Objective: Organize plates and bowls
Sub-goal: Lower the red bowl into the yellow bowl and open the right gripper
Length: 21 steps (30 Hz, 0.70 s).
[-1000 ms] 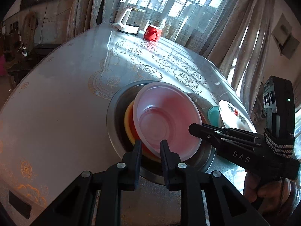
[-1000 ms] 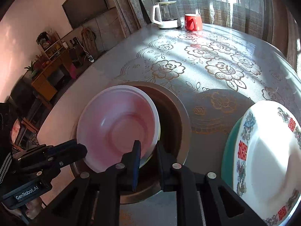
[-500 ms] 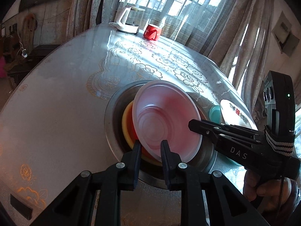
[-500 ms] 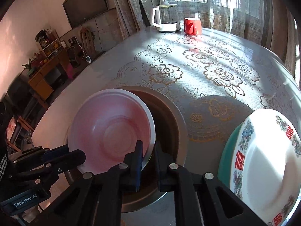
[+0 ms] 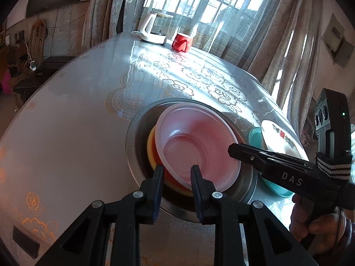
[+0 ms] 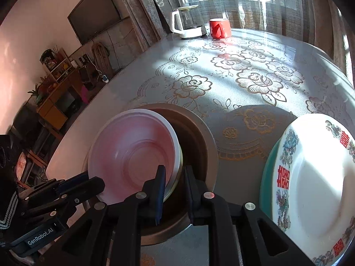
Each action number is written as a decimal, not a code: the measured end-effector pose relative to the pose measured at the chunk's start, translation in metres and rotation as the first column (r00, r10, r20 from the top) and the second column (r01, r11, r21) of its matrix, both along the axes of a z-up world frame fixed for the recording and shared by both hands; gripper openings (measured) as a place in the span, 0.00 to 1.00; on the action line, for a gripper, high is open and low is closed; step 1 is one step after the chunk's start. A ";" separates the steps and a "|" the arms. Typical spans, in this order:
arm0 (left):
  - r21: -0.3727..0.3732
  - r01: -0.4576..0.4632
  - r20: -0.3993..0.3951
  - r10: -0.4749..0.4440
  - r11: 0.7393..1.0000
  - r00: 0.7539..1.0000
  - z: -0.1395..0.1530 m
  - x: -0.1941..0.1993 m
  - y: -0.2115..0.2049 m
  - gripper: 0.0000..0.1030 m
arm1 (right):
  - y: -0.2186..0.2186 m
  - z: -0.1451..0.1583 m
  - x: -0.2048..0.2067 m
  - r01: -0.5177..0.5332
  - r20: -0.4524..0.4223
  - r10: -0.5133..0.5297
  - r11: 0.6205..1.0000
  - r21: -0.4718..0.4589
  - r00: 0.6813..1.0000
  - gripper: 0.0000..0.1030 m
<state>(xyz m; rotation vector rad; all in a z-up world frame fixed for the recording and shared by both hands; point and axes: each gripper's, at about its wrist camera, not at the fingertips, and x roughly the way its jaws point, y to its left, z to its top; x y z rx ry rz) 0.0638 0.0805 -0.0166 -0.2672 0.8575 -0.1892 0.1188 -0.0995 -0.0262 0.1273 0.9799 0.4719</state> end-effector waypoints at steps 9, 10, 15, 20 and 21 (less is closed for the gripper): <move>-0.010 -0.039 0.045 0.039 0.999 0.998 0.009 -0.009 0.012 0.27 | -0.016 0.005 -0.005 0.040 0.001 -0.040 0.996 0.074 0.999 0.19; -0.012 -0.047 0.046 0.048 0.999 0.998 0.009 -0.009 0.015 0.27 | -0.018 0.006 -0.006 0.044 0.005 -0.045 0.996 0.080 0.999 0.19; 0.009 -0.095 0.057 0.094 0.995 0.994 0.011 -0.014 0.029 0.26 | -0.027 0.014 -0.014 0.057 0.031 -0.060 0.992 0.108 0.998 0.19; 0.062 -0.097 0.072 0.092 0.993 0.993 0.011 -0.017 0.026 0.26 | -0.012 0.021 -0.027 -0.022 0.068 0.016 0.995 0.098 0.998 0.20; 0.063 -0.086 0.076 0.082 0.994 0.994 0.011 -0.017 0.023 0.26 | -0.007 0.020 -0.028 -0.039 0.071 0.033 0.996 0.085 0.997 0.20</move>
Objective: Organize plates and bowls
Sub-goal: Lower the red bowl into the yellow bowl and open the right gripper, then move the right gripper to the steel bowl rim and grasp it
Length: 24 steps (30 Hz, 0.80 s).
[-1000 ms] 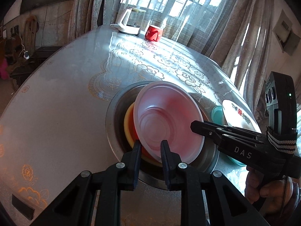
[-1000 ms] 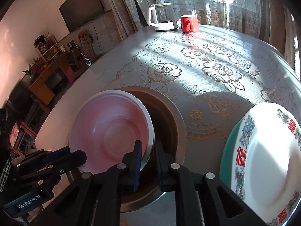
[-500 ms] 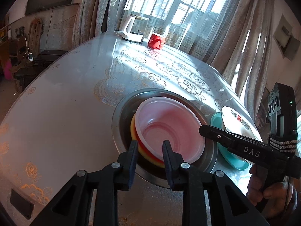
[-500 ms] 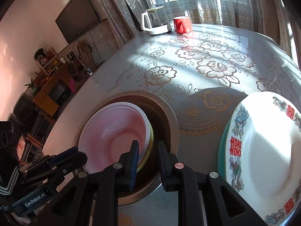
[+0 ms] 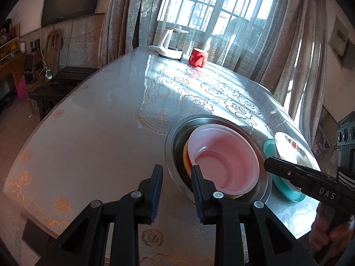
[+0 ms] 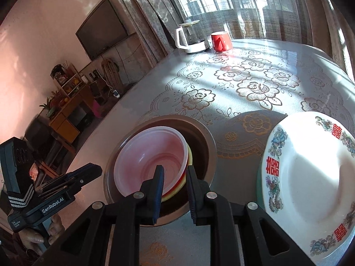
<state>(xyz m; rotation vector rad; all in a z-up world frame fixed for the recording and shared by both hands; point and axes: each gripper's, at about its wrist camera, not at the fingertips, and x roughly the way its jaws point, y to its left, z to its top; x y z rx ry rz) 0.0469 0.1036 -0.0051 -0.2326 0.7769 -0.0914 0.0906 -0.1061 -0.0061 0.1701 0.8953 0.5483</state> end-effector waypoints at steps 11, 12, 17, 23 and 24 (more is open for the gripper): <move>0.074 0.064 -0.008 -0.064 0.995 0.998 -0.005 0.013 -0.026 0.26 | 0.014 -0.005 -0.010 -0.123 -0.039 0.127 0.988 0.093 0.991 0.20; 0.075 0.065 -0.013 -0.065 0.995 0.998 -0.006 0.014 -0.028 0.26 | 0.014 -0.005 -0.012 -0.129 -0.039 0.133 0.987 0.094 0.990 0.20; 0.062 0.085 -0.026 -0.083 0.994 0.996 -0.011 0.018 -0.032 0.26 | 0.013 -0.013 -0.007 -0.090 -0.056 0.095 0.993 0.076 0.994 0.20; 0.045 0.095 -0.032 -0.093 0.994 0.995 -0.014 0.025 -0.036 0.26 | 0.007 -0.015 -0.002 -0.050 -0.043 0.052 0.997 0.053 0.998 0.20; 0.046 0.095 -0.031 -0.094 0.994 0.995 -0.014 0.025 -0.037 0.26 | 0.006 -0.015 -0.001 -0.043 -0.040 0.045 0.998 0.049 0.998 0.20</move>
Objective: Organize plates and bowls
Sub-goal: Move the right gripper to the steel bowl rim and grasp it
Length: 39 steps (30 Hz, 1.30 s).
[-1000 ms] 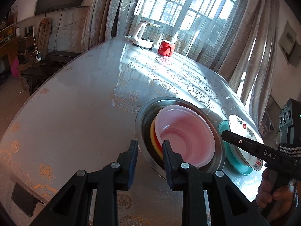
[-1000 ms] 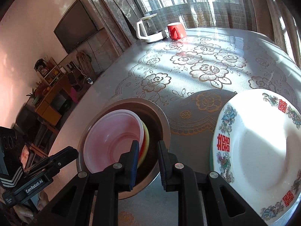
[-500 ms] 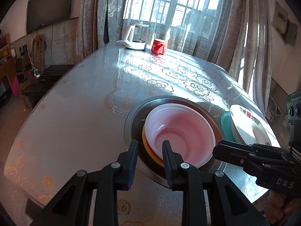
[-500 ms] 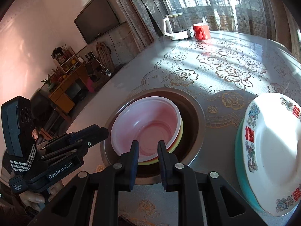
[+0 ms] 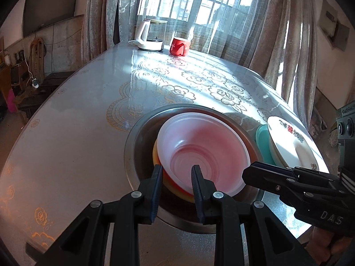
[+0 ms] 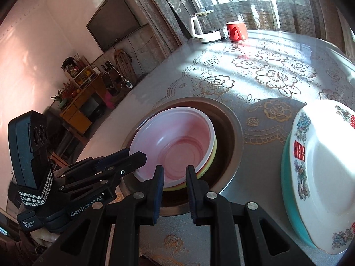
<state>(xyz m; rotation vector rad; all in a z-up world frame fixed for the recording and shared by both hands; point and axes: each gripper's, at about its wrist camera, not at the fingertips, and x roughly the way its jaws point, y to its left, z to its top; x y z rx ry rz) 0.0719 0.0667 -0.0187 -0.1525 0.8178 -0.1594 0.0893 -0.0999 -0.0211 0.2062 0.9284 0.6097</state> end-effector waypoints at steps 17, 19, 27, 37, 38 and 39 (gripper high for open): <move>-0.027 -0.129 0.067 0.131 0.991 0.989 0.015 -0.014 0.042 0.43 | -0.037 0.003 0.011 0.156 -0.011 -0.156 0.987 0.037 0.988 0.26; -0.030 -0.148 0.057 0.149 0.989 0.987 0.013 -0.014 0.050 0.44 | -0.041 -0.002 0.014 0.187 -0.024 -0.186 0.982 0.017 0.982 0.26; -0.051 -0.205 -0.004 0.205 0.977 0.979 0.000 -0.013 0.068 0.43 | -0.044 -0.010 0.020 0.209 -0.026 -0.209 0.978 -0.028 0.978 0.26; -0.118 -0.176 -0.028 0.174 0.977 0.984 -0.007 -0.006 0.067 0.39 | -0.031 -0.013 0.023 0.177 -0.006 -0.179 0.980 -0.086 0.984 0.17; -0.117 -0.169 -0.024 0.167 0.979 0.986 -0.006 -0.005 0.065 0.37 | -0.029 -0.013 0.023 0.173 -0.002 -0.174 0.980 -0.095 0.985 0.15; -0.117 -0.159 -0.021 0.158 0.980 0.987 -0.006 -0.004 0.064 0.34 | -0.027 -0.012 0.024 0.168 0.001 -0.169 0.980 -0.107 0.986 0.15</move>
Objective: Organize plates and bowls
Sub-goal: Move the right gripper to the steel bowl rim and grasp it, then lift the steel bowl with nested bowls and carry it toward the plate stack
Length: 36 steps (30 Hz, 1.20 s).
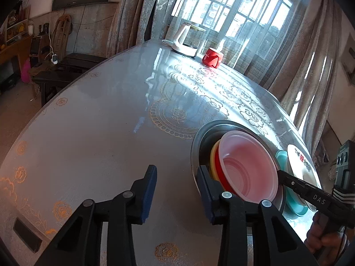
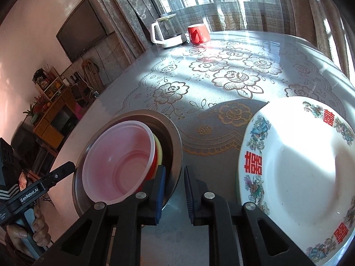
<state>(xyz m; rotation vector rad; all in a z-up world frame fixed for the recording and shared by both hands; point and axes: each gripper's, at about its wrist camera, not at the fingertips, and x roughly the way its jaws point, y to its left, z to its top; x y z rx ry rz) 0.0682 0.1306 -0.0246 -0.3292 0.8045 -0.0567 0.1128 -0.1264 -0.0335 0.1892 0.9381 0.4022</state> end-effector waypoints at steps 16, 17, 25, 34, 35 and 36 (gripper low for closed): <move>-0.072 0.063 -0.033 -0.066 0.995 0.997 -0.018 0.022 -0.009 0.25 | 0.011 -0.010 0.014 -0.020 -0.049 0.020 1.000 -0.014 0.999 0.16; -0.076 0.061 -0.033 -0.064 0.995 0.997 -0.018 0.022 -0.009 0.25 | 0.011 -0.010 0.015 -0.023 -0.050 0.022 1.000 -0.013 0.999 0.16; -0.039 0.079 -0.011 -0.079 0.996 0.997 -0.014 0.016 -0.016 0.13 | 0.008 -0.011 0.013 -0.030 -0.051 0.032 0.999 0.020 0.998 0.16; -0.025 0.068 -0.012 -0.068 0.997 0.998 -0.012 0.002 -0.015 0.13 | 0.009 -0.010 0.005 -0.046 -0.059 0.049 0.998 0.044 0.997 0.16; -0.022 0.068 -0.009 -0.068 0.997 0.998 -0.011 0.001 -0.015 0.13 | 0.009 -0.010 0.004 -0.047 -0.058 0.050 0.998 0.045 0.997 0.16; -0.020 0.068 -0.008 -0.068 0.998 0.998 -0.010 0.000 -0.014 0.13 | 0.009 -0.010 0.003 -0.047 -0.057 0.050 0.998 0.049 0.997 0.16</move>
